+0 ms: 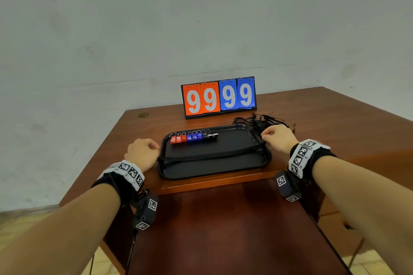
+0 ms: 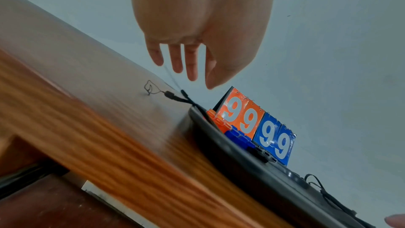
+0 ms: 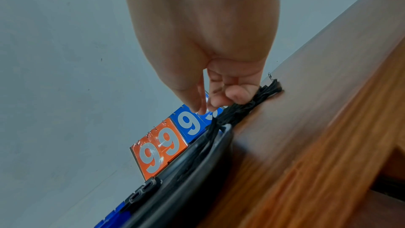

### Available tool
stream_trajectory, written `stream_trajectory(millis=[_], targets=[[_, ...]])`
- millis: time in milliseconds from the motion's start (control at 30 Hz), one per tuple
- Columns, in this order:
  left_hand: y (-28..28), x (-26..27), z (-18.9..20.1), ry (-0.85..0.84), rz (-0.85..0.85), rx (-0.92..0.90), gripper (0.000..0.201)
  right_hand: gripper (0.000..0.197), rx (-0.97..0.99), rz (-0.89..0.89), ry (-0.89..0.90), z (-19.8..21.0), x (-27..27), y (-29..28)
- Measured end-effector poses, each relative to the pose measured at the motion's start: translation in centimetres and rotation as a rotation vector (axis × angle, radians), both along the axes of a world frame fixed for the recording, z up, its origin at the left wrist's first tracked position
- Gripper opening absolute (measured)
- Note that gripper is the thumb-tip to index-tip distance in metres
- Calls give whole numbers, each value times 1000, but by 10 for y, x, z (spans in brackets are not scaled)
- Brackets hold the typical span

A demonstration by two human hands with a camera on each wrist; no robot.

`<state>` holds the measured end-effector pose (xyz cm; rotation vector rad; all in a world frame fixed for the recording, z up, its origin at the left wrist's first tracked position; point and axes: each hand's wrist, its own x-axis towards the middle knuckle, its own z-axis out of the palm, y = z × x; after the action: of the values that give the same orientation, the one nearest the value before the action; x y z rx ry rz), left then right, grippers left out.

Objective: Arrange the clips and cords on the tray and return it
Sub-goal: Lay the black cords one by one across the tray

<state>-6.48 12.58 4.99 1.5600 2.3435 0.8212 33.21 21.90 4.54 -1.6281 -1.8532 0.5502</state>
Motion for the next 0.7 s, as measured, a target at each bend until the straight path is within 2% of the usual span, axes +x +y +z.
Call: stream_trajectory(millis=[133,400,533,700], targets=[[-2,27,18,52,34,124,22,16,-9,-40,73,7,9,-7],[29,107,30,16,-265,152,26,18,-26,-109,107,17,63,-16],[50,159,31,20,-390,142,24,12,-52,-145,107,12,99,-14],[76,220,28,38,-485,121,19,14,-122,-157,108,0,132,-7]])
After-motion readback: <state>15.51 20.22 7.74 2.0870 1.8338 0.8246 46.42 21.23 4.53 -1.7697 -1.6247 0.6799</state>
